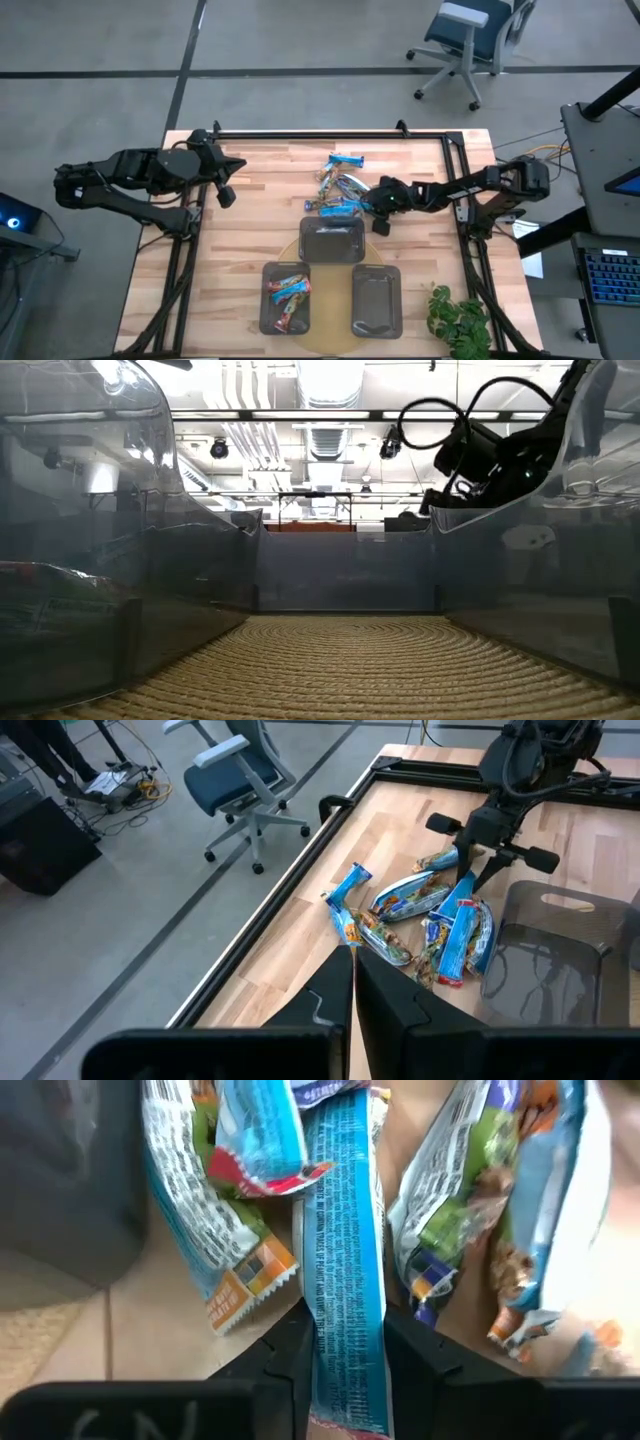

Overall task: Pick and place Granola Bars by type
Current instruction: Put the right red granola bar into the bottom left black bin

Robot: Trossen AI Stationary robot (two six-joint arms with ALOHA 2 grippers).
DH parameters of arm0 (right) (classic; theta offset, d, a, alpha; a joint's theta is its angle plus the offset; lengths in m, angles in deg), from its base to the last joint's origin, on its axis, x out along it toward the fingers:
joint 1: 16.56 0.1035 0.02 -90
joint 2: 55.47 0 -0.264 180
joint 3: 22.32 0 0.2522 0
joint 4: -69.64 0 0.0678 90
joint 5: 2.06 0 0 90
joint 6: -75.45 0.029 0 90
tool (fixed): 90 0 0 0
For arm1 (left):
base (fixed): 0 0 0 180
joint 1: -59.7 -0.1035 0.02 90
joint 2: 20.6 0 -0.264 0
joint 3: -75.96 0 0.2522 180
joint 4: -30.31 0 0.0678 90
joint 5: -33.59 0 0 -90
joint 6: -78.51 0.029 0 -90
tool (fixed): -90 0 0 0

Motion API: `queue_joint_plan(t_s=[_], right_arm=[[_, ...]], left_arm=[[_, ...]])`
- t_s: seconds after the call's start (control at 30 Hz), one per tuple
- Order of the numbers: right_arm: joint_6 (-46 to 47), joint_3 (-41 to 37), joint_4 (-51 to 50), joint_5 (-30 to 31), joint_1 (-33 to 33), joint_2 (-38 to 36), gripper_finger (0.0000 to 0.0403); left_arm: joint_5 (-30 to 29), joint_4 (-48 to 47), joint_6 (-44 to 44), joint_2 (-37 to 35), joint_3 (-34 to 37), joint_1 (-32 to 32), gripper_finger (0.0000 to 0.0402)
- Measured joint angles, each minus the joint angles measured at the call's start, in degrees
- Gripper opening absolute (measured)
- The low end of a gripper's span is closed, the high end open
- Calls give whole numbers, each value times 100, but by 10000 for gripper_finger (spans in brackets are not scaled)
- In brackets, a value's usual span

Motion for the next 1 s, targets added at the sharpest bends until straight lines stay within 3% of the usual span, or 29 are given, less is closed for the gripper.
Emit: queue_joint_plan(t_s=[0.57, 1.0], right_arm=[[-562, 670, -1244, 68, -317, -857, 68], [-596, 1485, -1605, -55, -376, -1430, 66]], left_arm=[[0, 0, 42, 0, 0, 0, 0], [4, -39, 82, -2, 0, 1, 0]])
